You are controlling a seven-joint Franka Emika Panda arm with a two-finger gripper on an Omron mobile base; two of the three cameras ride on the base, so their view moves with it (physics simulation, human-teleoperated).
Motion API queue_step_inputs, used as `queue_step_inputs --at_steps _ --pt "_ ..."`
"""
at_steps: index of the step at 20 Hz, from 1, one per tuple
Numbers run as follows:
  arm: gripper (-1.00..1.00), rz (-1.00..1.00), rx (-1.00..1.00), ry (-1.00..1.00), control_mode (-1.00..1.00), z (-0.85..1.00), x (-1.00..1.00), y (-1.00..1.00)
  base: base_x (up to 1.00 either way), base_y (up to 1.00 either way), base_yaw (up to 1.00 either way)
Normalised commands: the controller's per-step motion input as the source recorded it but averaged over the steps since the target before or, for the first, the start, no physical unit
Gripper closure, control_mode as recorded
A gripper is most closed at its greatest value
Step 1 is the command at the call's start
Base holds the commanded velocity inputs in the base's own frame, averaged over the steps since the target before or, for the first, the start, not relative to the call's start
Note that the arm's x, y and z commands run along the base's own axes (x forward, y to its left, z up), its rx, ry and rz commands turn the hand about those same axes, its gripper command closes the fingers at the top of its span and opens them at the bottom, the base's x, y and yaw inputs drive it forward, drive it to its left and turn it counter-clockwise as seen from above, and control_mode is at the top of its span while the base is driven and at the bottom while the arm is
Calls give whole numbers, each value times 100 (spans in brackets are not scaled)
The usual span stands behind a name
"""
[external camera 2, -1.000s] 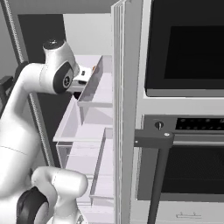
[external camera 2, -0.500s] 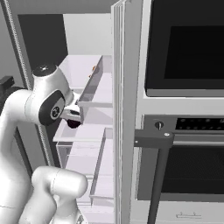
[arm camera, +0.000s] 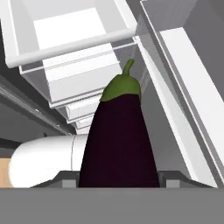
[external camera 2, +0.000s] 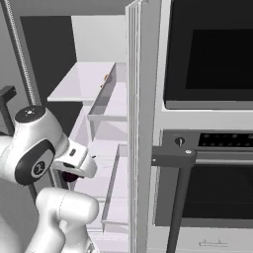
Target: Place one eggplant and one chicken drumstick in each tupperware on the nearby counter, to pack two identical lunches.
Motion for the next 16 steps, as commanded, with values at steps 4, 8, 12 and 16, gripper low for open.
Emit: queue_step_inputs --at_steps 4,8,12,16 --pt "100 0 0 -1 -100 6 -69 0 0 0 0" --pt "100 0 0 0 -100 1 -11 0 0 0 0" --pt "100 0 0 0 100 0 -6 0 -19 0 0" --pt "100 0 0 0 100 0 0 0 -100 -6 0"
